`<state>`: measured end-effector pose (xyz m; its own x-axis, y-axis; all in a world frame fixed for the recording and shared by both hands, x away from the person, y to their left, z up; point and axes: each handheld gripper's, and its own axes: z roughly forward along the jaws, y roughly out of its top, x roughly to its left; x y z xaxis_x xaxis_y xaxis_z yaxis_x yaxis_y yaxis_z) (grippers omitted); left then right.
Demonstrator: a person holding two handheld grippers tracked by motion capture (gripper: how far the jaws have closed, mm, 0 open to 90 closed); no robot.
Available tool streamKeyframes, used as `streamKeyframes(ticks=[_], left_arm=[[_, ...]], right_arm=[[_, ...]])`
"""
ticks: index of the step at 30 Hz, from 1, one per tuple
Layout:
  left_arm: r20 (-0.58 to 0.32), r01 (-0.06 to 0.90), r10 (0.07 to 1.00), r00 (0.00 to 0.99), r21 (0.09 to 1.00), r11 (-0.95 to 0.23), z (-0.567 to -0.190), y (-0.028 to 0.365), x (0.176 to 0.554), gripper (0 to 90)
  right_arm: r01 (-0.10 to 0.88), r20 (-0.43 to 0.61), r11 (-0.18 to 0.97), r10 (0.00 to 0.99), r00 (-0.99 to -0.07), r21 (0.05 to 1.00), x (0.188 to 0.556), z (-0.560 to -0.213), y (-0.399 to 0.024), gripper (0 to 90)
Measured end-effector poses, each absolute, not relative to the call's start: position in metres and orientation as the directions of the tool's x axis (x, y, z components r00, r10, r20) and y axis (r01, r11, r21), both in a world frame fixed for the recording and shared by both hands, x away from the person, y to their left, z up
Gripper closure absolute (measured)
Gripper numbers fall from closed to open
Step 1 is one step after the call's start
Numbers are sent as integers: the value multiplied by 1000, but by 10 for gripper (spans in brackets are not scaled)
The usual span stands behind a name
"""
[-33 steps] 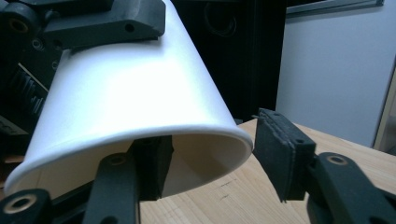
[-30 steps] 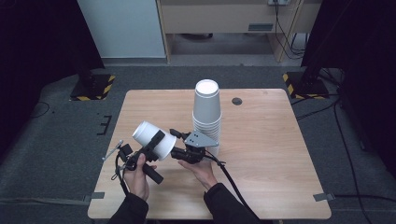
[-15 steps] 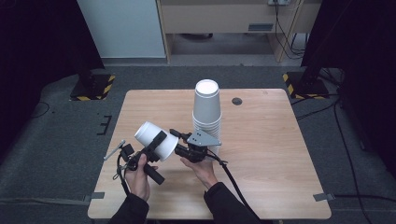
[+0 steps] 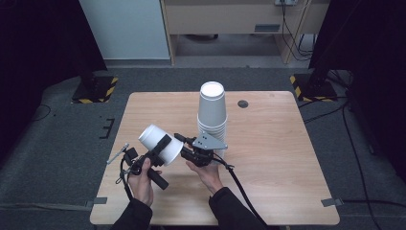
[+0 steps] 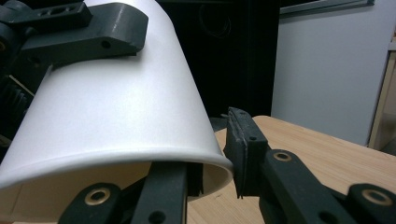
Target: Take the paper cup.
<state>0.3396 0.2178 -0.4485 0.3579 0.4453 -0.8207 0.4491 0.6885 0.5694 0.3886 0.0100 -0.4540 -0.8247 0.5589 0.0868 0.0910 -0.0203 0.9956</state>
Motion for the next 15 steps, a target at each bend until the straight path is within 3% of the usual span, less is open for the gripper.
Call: streamKeyframes(ticks=[10,15], left_arm=[[-817,457,449,362,575,679,-448,217,340,154],[-820,456,442,364,571,683,-446,216,339,154]], right_arm=[[91,91,-29,568,-818,995,389,-454,13,682],[90,89,-27,565,-820,996,388,-453,12,691]])
